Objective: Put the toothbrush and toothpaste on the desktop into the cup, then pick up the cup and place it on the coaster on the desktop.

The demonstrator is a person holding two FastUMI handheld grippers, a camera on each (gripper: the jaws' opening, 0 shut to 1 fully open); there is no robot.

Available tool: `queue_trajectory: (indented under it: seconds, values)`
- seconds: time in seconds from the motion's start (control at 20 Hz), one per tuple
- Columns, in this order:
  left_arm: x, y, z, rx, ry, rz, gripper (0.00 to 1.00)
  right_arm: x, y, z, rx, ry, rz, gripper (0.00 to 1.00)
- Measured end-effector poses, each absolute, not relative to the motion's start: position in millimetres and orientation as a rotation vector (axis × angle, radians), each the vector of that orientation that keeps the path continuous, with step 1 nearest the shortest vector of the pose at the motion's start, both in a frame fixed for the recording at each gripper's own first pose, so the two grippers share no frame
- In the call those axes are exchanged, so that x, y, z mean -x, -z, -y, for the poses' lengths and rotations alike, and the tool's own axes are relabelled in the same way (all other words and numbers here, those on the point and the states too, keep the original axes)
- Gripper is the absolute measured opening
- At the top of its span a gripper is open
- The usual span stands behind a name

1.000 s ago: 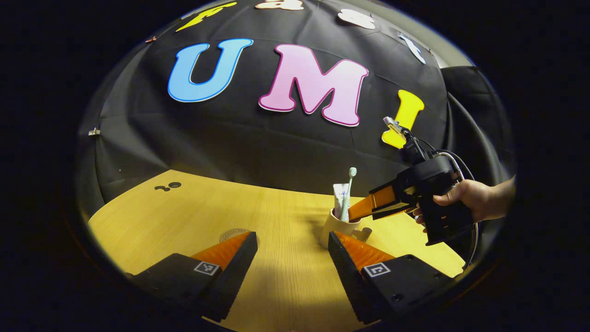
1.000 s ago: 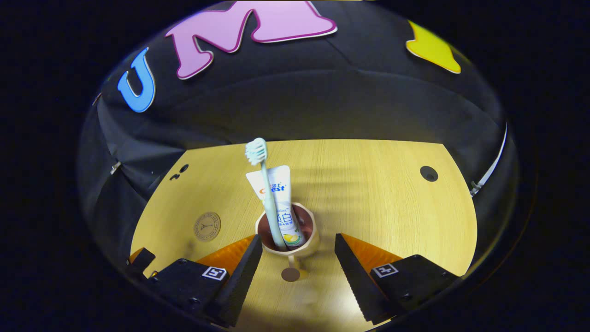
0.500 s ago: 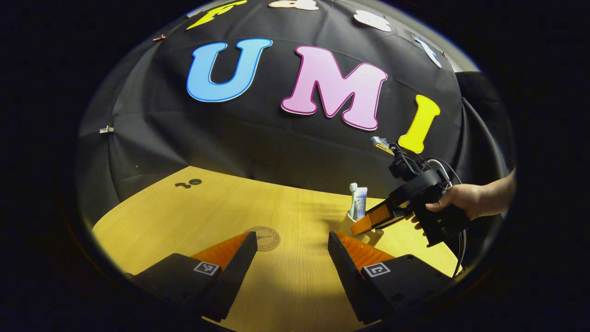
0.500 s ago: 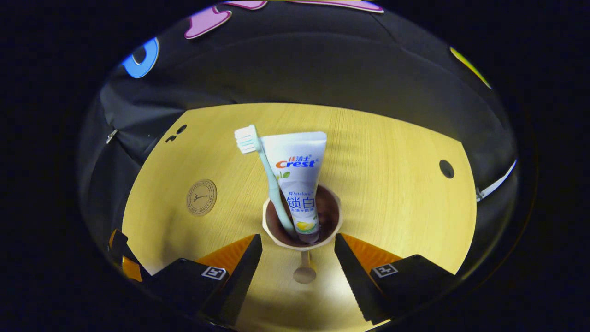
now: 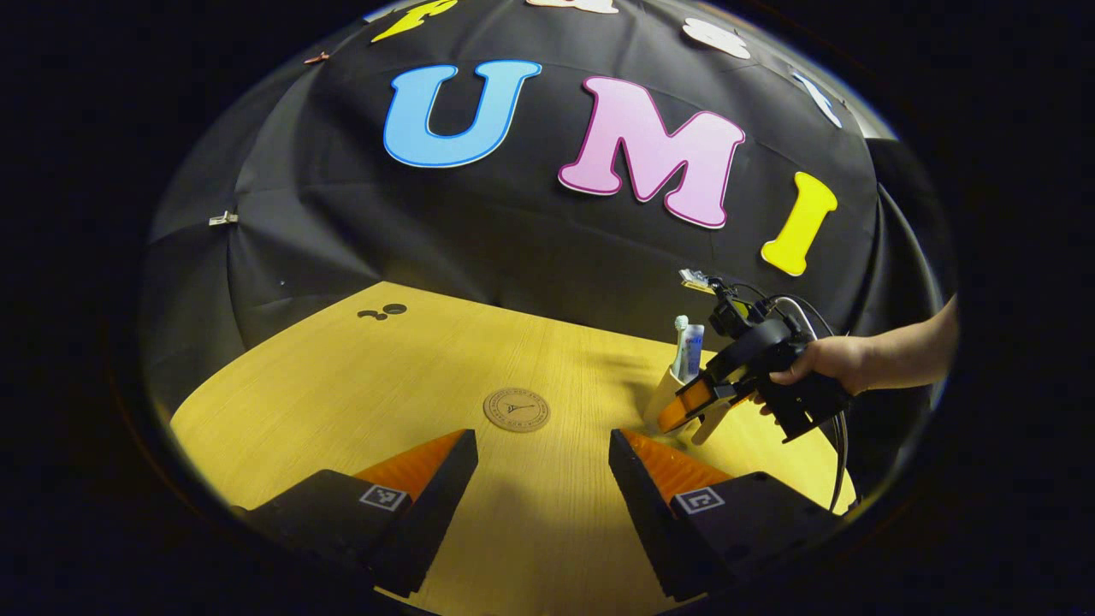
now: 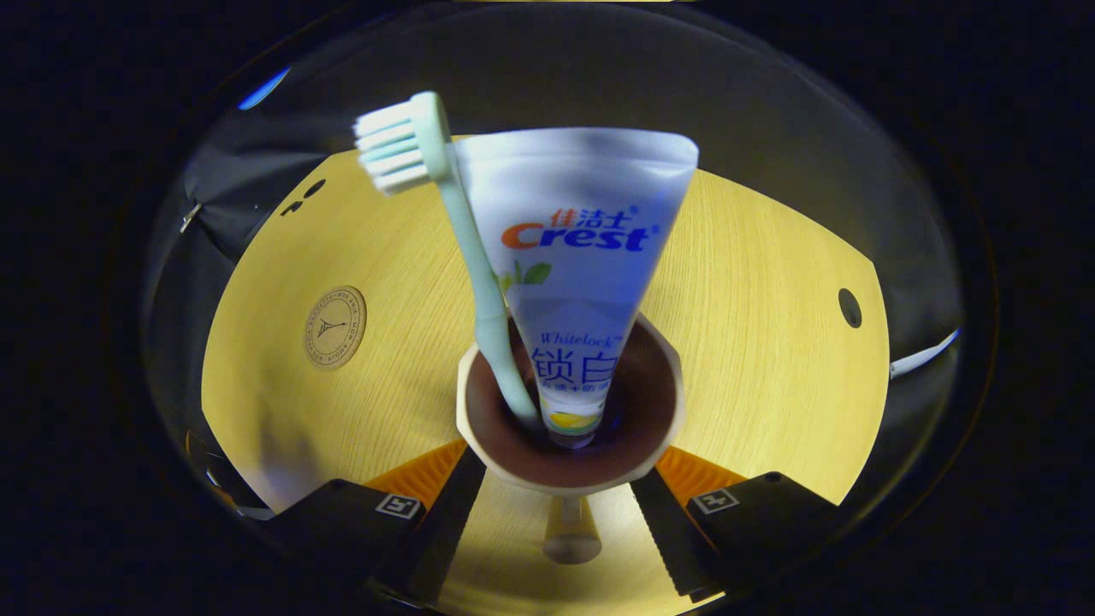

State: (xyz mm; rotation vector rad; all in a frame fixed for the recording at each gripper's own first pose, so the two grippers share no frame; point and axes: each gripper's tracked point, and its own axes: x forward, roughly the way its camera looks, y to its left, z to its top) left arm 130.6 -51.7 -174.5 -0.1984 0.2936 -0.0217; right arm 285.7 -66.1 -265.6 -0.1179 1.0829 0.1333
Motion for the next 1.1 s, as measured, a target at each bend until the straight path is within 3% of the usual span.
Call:
queue_trajectory:
  seconds: [0.2, 0.3, 0.35, 0.45, 0.65, 0.75, 0.8, 0.85, 1.1]
  values:
    - [-125, 172, 51, 0.206, 0.021, -0.291, 0.98, -285, 273, 71, 0.133, -0.118, -1.136, 0.93]
    - [-122, 172, 49, 0.202, 0.021, -0.29, 0.98, -286, 276, 71, 0.117, -0.116, -1.149, 0.8]
    - [-121, 173, 49, 0.199, 0.021, -0.293, 0.98, -285, 277, 70, 0.105, -0.118, -1.158, 0.68]
    - [-117, 175, 49, 0.195, 0.024, -0.301, 0.98, -283, 281, 67, 0.105, -0.125, -1.177, 0.63]
    - [-110, 177, 50, 0.19, 0.034, -0.315, 0.98, -279, 281, 64, 0.136, -0.152, -1.189, 0.35]
    - [-107, 179, 52, 0.189, 0.041, -0.317, 0.98, -278, 282, 58, 0.146, -0.162, -1.187, 0.34]
    - [-105, 178, 53, 0.189, 0.045, -0.317, 0.98, -277, 283, 56, 0.16, -0.17, -1.183, 0.39]
    - [-104, 179, 54, 0.189, 0.048, -0.32, 0.98, -276, 284, 56, 0.186, -0.181, -1.178, 0.33]
    - [-94, 182, 56, 0.18, 0.06, -0.329, 0.98, -276, 269, 35, 0.218, -0.222, -1.131, 0.33]
